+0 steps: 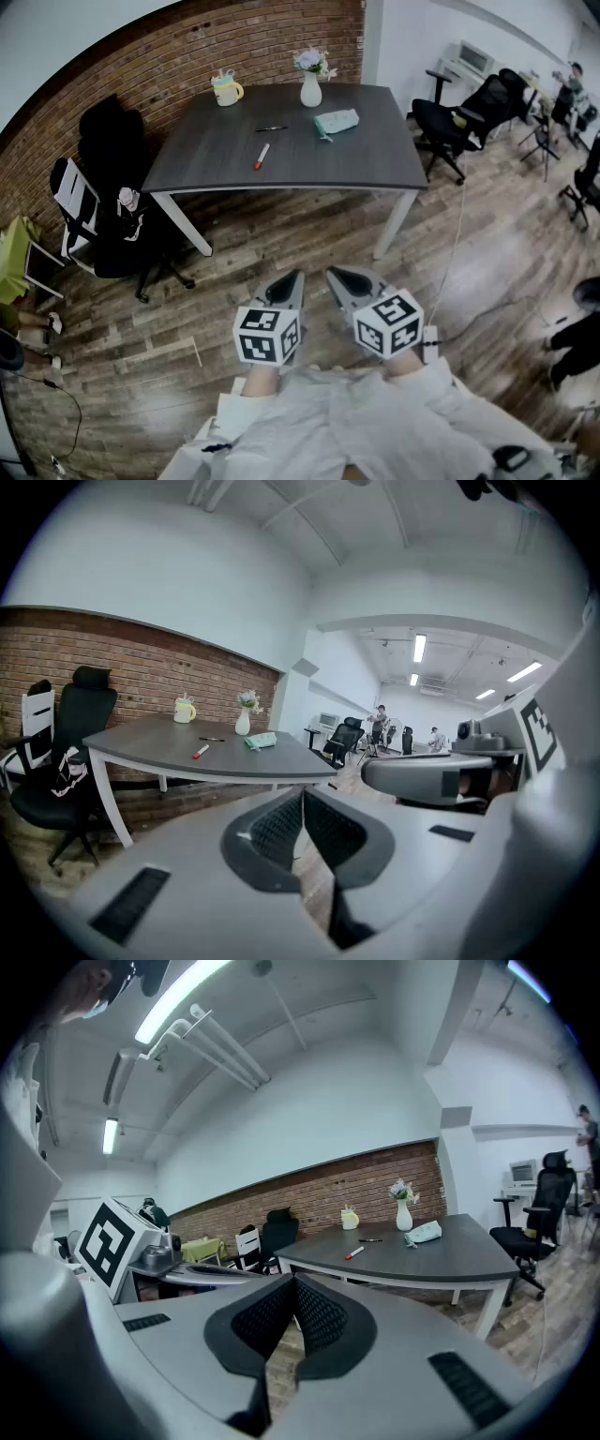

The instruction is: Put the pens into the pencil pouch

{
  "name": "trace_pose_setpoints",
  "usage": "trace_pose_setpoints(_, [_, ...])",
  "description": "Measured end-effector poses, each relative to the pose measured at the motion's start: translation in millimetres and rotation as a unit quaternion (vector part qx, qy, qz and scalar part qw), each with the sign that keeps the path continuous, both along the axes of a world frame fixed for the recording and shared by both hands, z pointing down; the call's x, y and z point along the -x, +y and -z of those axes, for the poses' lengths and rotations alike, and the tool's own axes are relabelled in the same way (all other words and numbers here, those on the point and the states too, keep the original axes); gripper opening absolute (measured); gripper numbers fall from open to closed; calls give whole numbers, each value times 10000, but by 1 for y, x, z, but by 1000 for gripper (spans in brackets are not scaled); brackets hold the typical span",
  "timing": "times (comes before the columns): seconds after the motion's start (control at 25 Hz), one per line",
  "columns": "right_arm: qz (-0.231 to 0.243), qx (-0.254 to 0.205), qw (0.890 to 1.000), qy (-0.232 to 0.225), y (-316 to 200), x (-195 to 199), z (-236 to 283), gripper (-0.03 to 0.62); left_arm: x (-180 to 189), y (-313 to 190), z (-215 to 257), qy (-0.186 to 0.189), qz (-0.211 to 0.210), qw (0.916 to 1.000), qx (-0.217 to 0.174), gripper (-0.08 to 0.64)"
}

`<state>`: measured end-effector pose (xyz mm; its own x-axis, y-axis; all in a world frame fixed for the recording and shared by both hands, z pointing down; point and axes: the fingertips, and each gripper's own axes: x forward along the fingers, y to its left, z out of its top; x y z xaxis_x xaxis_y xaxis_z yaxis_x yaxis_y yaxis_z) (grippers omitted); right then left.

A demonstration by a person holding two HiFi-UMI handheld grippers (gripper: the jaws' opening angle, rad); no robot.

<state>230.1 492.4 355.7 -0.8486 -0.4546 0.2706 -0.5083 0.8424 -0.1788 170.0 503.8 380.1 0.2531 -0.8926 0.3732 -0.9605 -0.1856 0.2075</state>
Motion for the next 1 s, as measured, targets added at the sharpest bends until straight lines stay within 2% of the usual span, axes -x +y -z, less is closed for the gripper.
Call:
trace_pose_setpoints(0.56, [-32, 82, 10000, 0, 1, -4, -4, 5, -5, -2, -4, 5, -50, 10000, 22, 11])
trace_pose_setpoints(0.8, [-101, -270, 9993, -234, -4, 4, 4, 6, -5, -5, 11, 302, -369, 9977, -481, 11])
trace_pose_setpoints(1.0, [-44, -146, 9998, -82, -7, 20, -6, 8, 8, -11, 1, 72, -353, 9987, -361, 12])
